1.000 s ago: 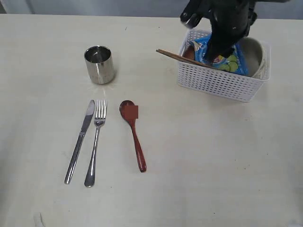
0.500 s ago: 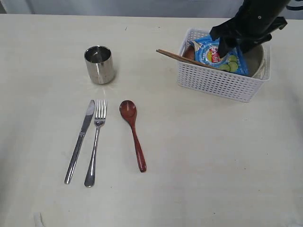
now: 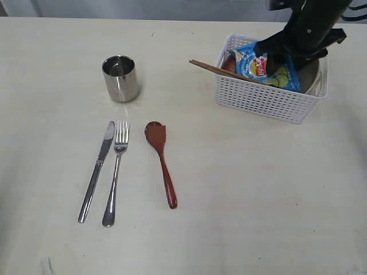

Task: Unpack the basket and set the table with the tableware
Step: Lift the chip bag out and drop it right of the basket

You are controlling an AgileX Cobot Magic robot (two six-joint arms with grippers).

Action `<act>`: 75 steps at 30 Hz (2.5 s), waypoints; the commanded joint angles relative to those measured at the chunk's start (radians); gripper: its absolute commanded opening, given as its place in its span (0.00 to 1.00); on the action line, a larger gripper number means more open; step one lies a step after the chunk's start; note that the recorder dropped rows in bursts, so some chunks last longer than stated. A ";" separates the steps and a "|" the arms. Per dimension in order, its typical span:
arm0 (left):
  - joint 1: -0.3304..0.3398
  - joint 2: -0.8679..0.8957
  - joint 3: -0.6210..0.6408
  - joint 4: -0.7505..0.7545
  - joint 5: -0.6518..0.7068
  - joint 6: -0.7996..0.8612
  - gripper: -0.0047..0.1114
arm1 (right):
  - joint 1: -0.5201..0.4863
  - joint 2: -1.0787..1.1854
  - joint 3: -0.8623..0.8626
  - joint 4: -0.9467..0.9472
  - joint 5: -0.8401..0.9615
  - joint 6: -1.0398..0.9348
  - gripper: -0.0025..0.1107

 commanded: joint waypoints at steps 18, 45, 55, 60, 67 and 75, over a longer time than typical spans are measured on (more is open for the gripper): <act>0.002 -0.003 0.003 -0.011 -0.001 0.000 0.04 | -0.005 -0.021 -0.007 -0.003 -0.051 -0.005 0.02; 0.002 -0.003 0.003 -0.011 -0.001 0.000 0.04 | -0.003 -0.377 -0.007 -0.025 0.002 -0.015 0.02; 0.002 -0.003 0.003 -0.011 -0.001 0.000 0.04 | -0.286 -0.390 0.039 -0.188 0.102 0.124 0.02; 0.002 -0.003 0.003 -0.011 -0.001 0.000 0.04 | -0.420 -0.390 0.169 -0.186 0.050 0.162 0.02; 0.002 -0.003 0.003 -0.011 -0.001 0.000 0.04 | -0.472 -0.356 0.342 -0.094 -0.075 0.151 0.02; 0.002 -0.003 0.003 -0.011 -0.001 0.000 0.04 | -0.472 -0.254 0.342 0.079 -0.041 0.008 0.36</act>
